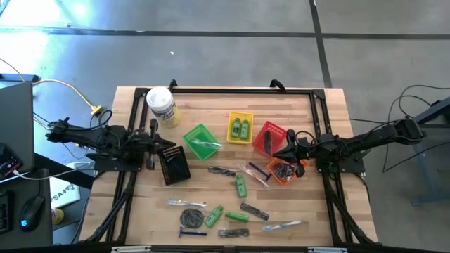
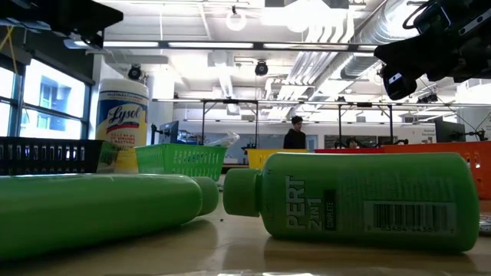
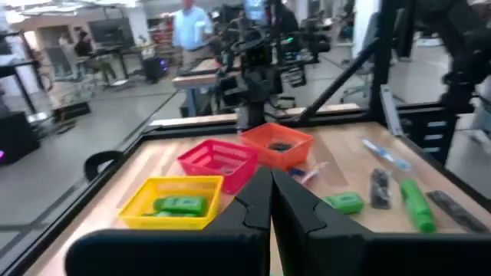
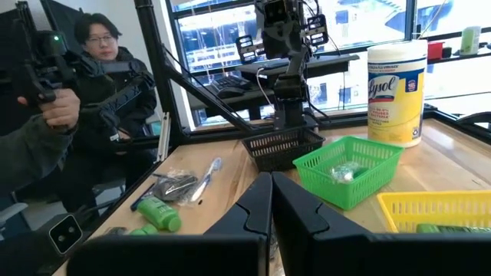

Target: Pick & Place Travel size toiletries

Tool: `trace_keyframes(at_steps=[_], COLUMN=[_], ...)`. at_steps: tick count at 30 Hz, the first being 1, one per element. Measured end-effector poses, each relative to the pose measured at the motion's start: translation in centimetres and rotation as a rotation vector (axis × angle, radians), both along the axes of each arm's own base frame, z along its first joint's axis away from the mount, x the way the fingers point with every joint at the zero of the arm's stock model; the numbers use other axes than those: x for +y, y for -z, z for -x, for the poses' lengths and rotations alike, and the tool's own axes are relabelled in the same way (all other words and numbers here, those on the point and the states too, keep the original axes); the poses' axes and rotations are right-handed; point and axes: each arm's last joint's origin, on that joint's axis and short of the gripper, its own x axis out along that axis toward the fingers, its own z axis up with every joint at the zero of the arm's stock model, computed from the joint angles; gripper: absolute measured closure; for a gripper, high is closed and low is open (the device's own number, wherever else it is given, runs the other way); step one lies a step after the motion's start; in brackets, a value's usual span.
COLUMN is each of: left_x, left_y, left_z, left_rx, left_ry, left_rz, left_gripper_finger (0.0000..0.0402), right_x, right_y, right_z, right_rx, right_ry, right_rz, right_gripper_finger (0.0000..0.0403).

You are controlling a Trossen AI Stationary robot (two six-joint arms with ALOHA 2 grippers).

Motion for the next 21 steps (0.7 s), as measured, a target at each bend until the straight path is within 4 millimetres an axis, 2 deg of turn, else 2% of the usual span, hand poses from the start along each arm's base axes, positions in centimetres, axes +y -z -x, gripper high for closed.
trace_keyframes(at_steps=[5, 21], left_x=[0.2, 0.2], left_y=[0.7, 6.6], left_z=[0.6, 0.0], left_rx=[-0.038, -0.001], left_ry=[-0.034, -0.049], left_rz=[0.049, 0.033], left_gripper_finger=[0.0401, 0.0401], right_x=[0.0, 0.0], right_y=[0.0, 0.0], right_z=[0.0, 0.0], right_rx=[0.000, 0.001], right_ry=[0.000, 0.003], right_rz=[0.000, -0.004], right_gripper_finger=[0.0399, 0.0399])
